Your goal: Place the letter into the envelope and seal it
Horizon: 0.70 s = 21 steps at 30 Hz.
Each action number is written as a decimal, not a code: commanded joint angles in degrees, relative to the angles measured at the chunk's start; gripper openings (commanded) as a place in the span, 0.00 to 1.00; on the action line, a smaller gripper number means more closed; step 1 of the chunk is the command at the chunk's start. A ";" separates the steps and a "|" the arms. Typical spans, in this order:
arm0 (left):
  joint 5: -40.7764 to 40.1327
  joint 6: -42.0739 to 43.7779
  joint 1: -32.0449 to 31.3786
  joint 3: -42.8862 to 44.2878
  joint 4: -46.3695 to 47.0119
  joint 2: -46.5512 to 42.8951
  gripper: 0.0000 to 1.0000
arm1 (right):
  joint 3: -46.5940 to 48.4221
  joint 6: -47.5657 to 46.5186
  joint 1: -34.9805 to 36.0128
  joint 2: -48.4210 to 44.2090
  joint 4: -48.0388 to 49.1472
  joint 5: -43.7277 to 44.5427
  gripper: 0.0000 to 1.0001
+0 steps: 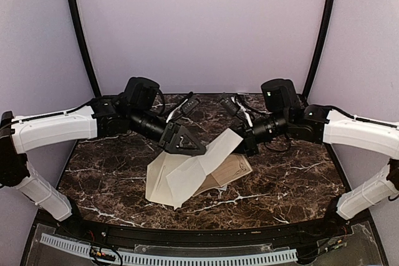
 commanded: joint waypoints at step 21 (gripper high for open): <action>-1.85 11.06 -1.68 -3.41 -11.20 -3.77 0.50 | 3.74 -0.62 0.54 1.41 -0.44 2.01 0.00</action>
